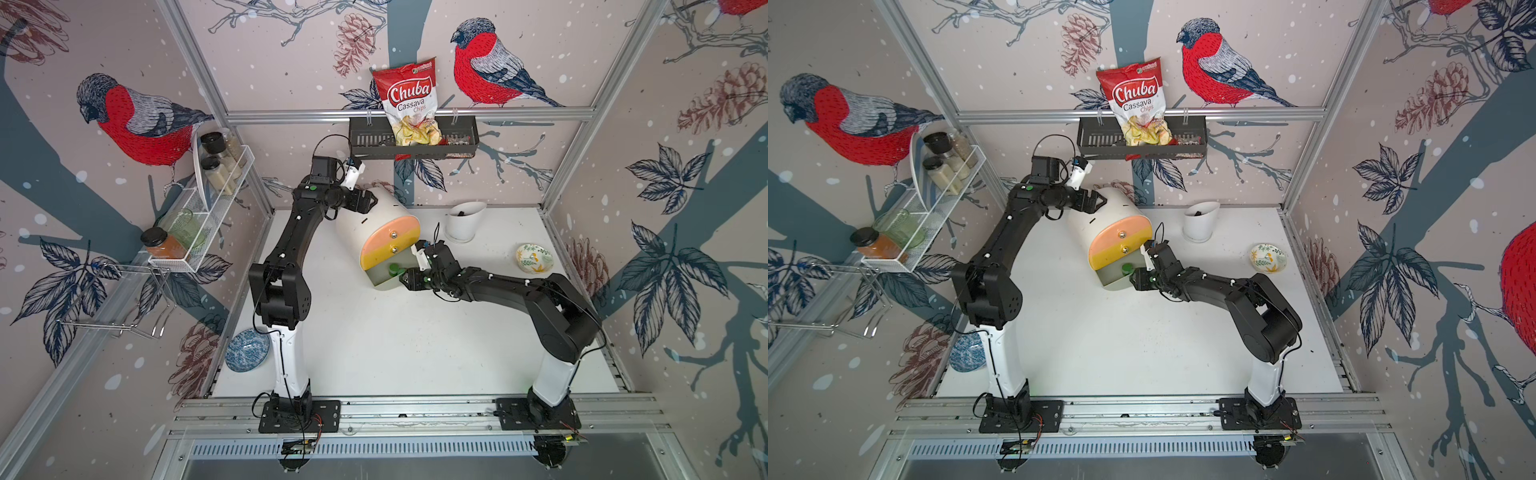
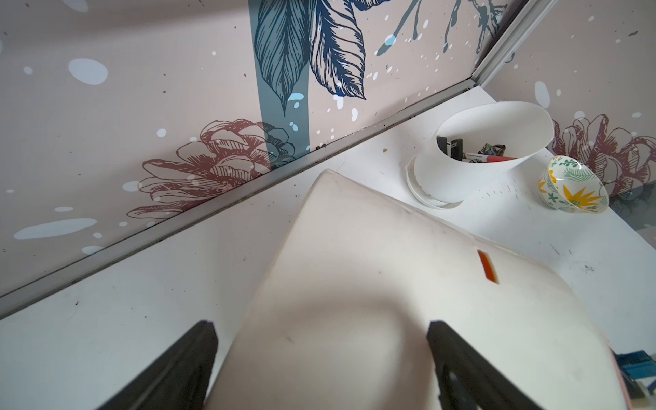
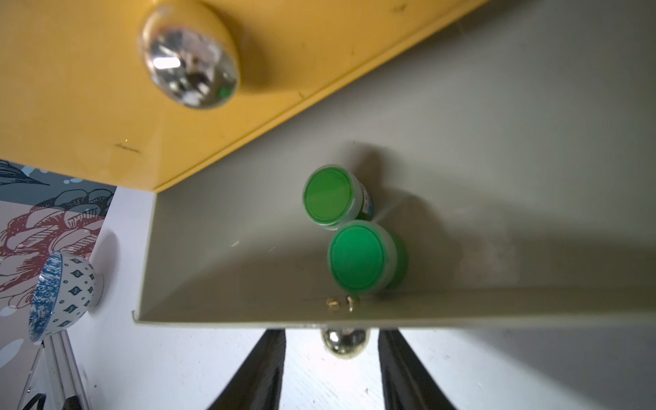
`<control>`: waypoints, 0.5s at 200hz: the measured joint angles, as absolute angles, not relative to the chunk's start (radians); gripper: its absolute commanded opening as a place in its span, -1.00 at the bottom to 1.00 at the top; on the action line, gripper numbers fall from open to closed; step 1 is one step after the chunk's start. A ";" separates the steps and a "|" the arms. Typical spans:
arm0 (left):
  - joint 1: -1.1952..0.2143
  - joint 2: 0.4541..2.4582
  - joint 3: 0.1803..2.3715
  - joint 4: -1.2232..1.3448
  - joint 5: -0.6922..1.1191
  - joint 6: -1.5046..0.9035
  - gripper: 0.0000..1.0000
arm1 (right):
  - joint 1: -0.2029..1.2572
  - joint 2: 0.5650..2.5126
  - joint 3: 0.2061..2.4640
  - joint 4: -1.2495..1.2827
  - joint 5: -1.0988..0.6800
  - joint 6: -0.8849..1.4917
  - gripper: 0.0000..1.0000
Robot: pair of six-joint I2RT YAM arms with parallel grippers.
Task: Put the paint cans in the drawer according to color
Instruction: Close the drawer in the storage box.
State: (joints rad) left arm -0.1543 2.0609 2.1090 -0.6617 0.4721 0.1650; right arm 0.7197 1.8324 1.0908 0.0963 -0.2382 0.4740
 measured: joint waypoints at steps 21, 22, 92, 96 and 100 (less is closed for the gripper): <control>-0.157 2.042 2.088 -0.668 0.472 0.165 0.89 | 0.715 1.841 1.095 0.097 -0.238 0.474 -0.04; -0.157 2.041 2.087 -0.668 0.471 0.165 0.89 | 0.715 1.841 1.095 0.097 -0.239 0.474 -0.04; -0.190 1.995 2.035 -0.664 0.469 0.163 0.89 | 0.710 1.876 1.128 0.098 -0.238 0.474 -0.04; -0.190 1.993 2.032 -0.663 0.469 0.163 0.89 | 0.710 1.879 1.130 0.099 -0.238 0.474 -0.04; -0.190 1.991 2.029 -0.663 0.468 0.161 0.89 | 0.710 1.881 1.132 0.101 -0.238 0.474 -0.04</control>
State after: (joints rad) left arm -0.1902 1.9915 2.0293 -0.6632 0.4683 0.1608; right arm 0.7105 1.8812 1.1324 0.1009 -0.2379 0.4740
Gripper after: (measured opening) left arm 0.945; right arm 0.478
